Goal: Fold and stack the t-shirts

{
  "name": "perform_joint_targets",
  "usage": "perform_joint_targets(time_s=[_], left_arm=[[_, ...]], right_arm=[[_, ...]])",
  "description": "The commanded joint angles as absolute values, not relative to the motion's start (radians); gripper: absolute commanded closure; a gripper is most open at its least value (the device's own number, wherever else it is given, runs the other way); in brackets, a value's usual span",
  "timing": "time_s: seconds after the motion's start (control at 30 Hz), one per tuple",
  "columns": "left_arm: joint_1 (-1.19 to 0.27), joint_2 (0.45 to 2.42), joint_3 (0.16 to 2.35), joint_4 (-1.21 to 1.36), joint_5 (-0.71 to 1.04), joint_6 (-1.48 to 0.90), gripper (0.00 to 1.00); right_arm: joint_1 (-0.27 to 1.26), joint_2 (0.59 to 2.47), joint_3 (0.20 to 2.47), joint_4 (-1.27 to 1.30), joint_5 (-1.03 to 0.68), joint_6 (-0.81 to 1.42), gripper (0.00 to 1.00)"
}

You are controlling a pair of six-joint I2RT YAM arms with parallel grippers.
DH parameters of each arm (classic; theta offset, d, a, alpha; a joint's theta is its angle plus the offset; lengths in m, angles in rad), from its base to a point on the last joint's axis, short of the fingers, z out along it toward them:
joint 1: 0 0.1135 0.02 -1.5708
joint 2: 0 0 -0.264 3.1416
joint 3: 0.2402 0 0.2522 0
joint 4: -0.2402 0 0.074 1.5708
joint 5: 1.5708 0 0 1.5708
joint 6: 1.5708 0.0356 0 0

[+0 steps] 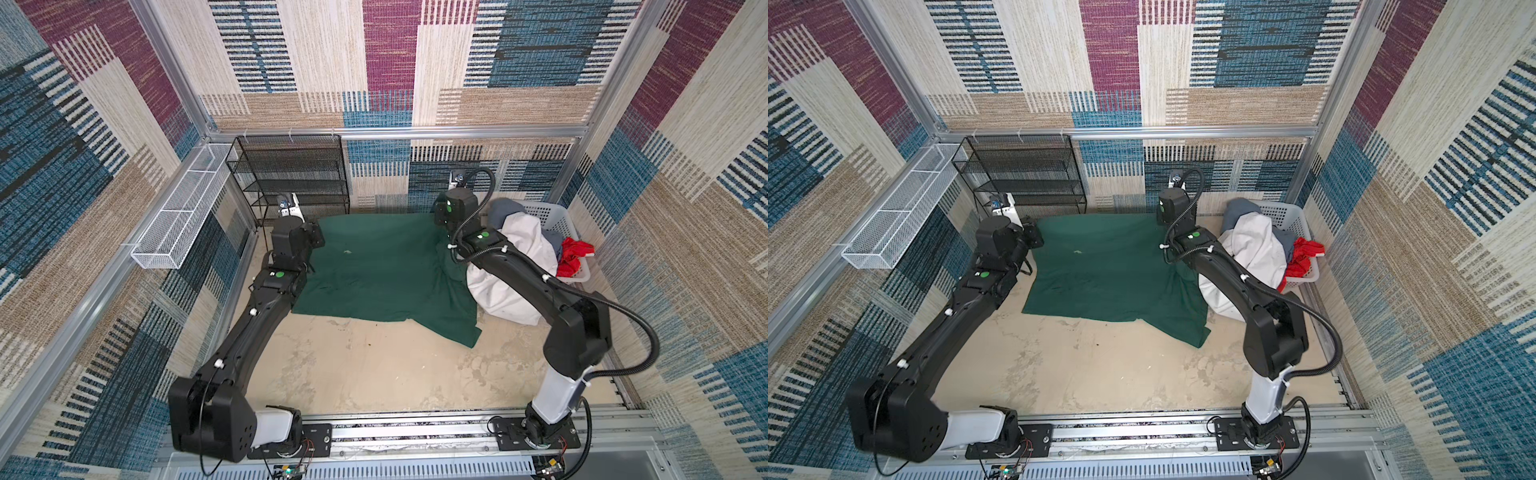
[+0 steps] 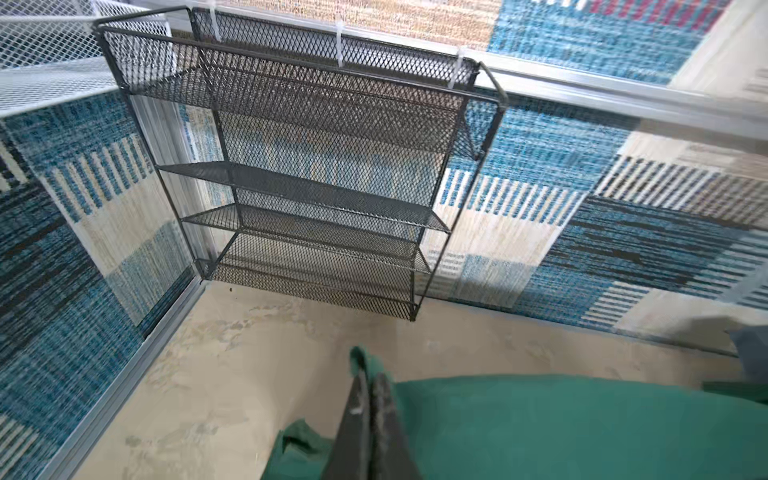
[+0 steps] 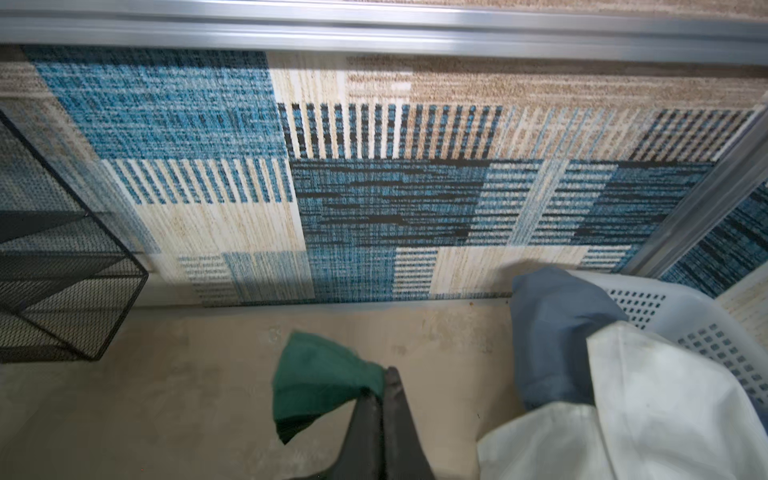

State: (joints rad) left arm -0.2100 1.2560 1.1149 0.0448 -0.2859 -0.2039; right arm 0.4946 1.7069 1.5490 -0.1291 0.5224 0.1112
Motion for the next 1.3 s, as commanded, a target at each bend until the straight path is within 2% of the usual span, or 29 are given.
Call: perform_joint_targets(time_s=[0.0,0.1,0.2,0.3,0.43,0.63,0.8,1.07,1.27], left_arm=[[-0.246,1.098,1.053,0.064,-0.35,-0.198,1.0],[-0.316,0.923,1.038,0.005,-0.38,-0.209,1.0],[-0.387,0.825,1.127,-0.141,-0.407,-0.227,1.0],[-0.425,0.784,1.219,-0.242,-0.424,-0.24,1.0],[-0.43,0.801,1.299,-0.316,-0.501,-0.236,1.0],[-0.429,0.926,1.461,-0.348,-0.58,-0.14,1.0],[-0.413,1.061,1.475,-0.319,-0.612,-0.099,1.0],[-0.265,1.29,1.359,-0.211,-0.505,-0.193,1.0],[-0.178,1.524,1.395,-0.118,-0.456,-0.204,1.0]], right_arm=[[0.532,1.529,1.436,-0.083,0.503,0.168,1.0],[0.636,1.362,1.395,-0.132,0.58,0.128,1.0],[0.735,1.291,1.5,-0.27,0.641,0.106,1.0],[0.775,1.31,1.649,-0.417,0.667,0.116,1.0],[0.785,1.404,1.812,-0.461,0.706,0.046,1.0],[0.768,1.639,2.064,-0.419,0.732,-0.114,1.0],[0.678,1.843,2.2,-0.504,0.618,-0.049,1.0],[0.568,2.099,2.186,-0.464,0.478,-0.031,1.0],[0.525,2.355,2.448,-0.506,0.465,-0.076,1.0]])
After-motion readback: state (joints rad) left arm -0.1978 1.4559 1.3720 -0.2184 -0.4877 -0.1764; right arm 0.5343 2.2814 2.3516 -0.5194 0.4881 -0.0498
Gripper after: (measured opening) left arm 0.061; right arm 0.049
